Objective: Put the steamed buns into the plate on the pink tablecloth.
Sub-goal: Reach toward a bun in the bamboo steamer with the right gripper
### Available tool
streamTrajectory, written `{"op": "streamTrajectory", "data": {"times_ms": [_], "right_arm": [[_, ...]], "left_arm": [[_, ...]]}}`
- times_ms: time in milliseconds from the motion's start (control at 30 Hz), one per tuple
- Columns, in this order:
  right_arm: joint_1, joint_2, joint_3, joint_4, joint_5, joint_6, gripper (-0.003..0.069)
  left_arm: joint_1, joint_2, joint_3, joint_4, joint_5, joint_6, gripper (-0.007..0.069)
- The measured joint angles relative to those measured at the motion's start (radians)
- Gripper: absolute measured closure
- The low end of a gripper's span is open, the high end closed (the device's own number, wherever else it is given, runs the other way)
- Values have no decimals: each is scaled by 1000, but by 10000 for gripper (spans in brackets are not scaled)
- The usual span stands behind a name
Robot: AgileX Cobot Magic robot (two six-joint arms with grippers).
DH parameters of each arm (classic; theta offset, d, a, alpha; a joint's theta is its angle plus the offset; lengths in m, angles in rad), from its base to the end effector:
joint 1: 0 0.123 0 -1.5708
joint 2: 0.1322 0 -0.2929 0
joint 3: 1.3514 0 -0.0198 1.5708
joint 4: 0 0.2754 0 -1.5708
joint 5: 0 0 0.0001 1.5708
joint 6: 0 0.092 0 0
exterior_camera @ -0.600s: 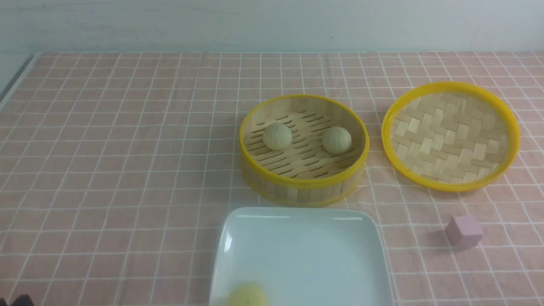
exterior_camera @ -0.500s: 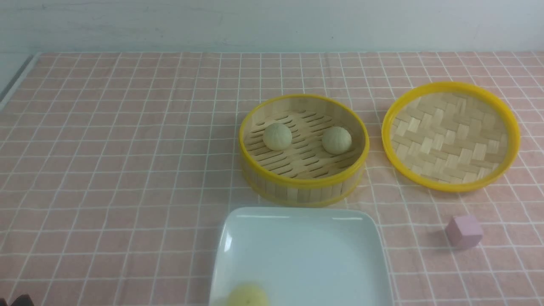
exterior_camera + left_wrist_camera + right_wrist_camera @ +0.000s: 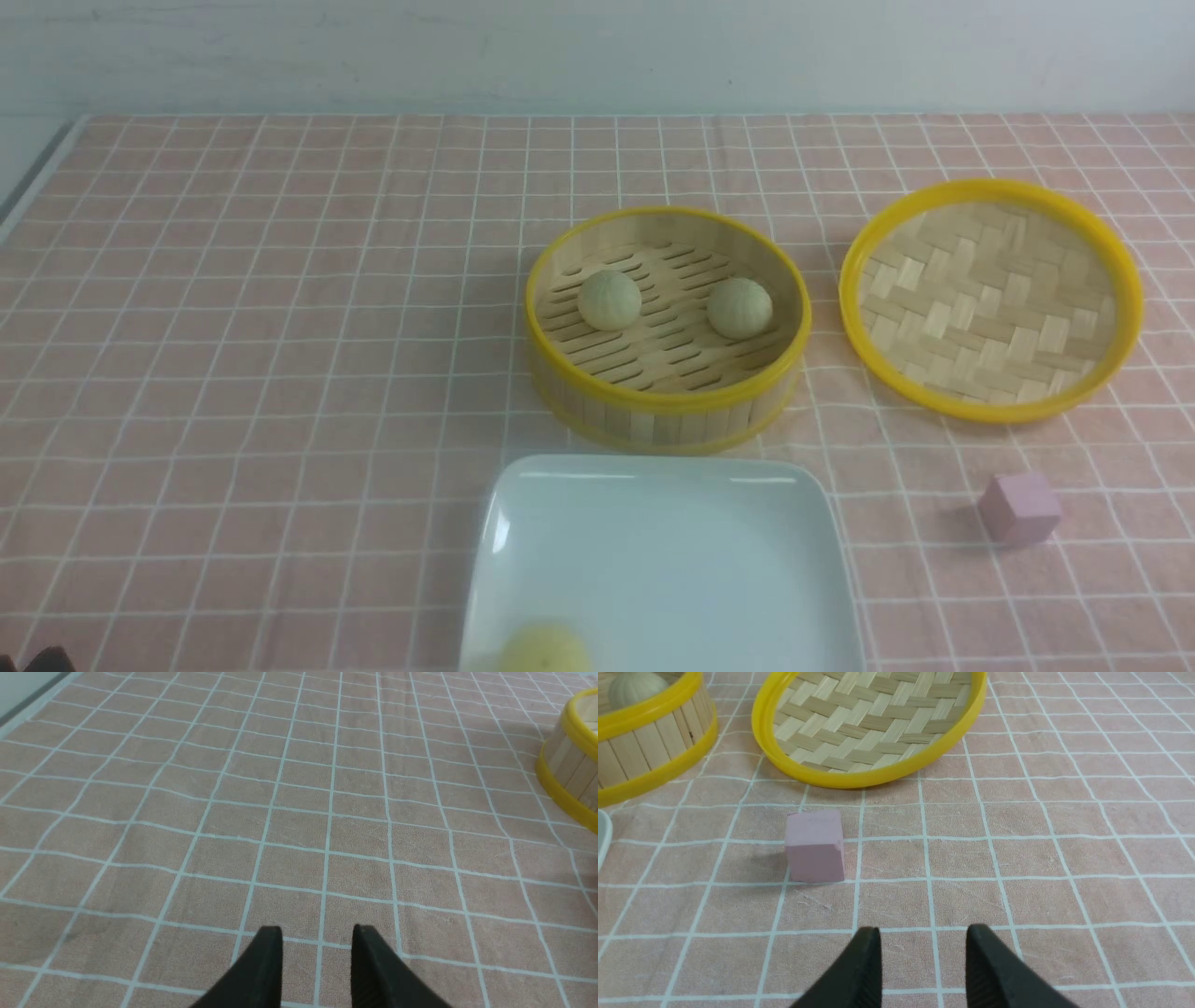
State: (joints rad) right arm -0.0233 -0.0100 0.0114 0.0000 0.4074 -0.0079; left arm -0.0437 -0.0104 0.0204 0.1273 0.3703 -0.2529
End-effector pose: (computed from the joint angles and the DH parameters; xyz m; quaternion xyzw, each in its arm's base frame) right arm 0.0692 -0.0016 0.1729 0.0062 0.8112 -0.0091 0.5847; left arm 0.0705 0.0012 0.1732 -0.0500 0.8003 -0.0347 0.5965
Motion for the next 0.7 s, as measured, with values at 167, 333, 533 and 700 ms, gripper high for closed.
{"op": "streamTrajectory", "data": {"times_ms": [167, 333, 533, 700], "right_arm": [[0, 0, 0, 0, 0, 0, 419], [0, 0, 0, 0, 0, 0, 419], [0, 0, 0, 0, 0, 0, 419], [0, 0, 0, -8, -1, 0, 419]], "left_arm": [[0, 0, 0, 0, 0, 0, 384], [0, 0, 0, 0, 0, 0, 384], [0, 0, 0, 0, 0, 0, 384], [0, 0, 0, 3, 0, 0, 384]]}}
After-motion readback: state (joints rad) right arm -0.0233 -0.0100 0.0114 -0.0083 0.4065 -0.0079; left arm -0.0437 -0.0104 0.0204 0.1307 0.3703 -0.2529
